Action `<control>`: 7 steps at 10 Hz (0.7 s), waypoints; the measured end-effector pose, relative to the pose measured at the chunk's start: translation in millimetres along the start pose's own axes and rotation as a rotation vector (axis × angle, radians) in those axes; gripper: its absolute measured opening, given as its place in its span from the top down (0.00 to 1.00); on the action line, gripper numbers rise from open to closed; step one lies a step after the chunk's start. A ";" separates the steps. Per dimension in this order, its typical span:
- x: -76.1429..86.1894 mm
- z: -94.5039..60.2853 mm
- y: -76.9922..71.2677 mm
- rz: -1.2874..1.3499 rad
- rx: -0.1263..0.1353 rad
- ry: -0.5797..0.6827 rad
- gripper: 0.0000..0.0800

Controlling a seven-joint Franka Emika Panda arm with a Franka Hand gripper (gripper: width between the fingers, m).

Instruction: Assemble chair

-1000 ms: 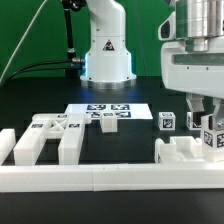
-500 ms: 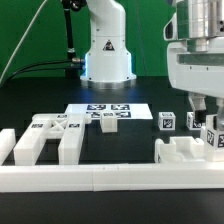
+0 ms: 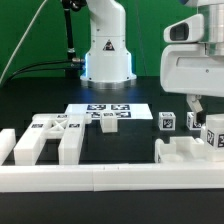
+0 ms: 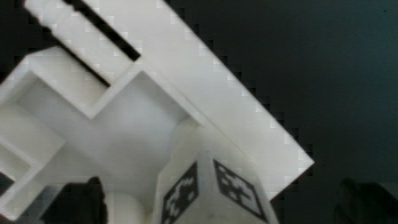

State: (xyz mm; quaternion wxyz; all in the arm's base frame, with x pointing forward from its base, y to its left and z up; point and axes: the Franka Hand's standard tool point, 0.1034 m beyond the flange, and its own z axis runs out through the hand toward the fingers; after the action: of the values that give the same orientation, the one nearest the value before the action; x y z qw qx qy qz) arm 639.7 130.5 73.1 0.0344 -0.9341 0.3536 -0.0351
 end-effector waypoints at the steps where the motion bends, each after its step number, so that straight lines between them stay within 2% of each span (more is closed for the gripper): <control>1: -0.5 -0.6 -1.2 -0.090 -0.006 0.005 0.19; 2: 0.8 -3.3 -5.9 -0.297 -0.031 0.026 0.19; 4: 10.9 -2.1 -3.7 -0.613 -0.042 0.029 0.19; 5: 13.5 -3.0 -2.1 -0.710 -0.046 0.024 0.19; 7: 13.0 -2.7 -2.5 -0.706 -0.045 0.024 0.19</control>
Offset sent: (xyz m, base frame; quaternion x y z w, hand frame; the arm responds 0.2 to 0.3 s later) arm 0.0167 -0.0010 -0.0041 0.0110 -0.0330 -0.4270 0.9036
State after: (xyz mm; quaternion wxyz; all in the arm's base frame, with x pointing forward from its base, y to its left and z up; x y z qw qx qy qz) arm 650.8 123.7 76.6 -0.0045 -0.9988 0.0102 -0.0482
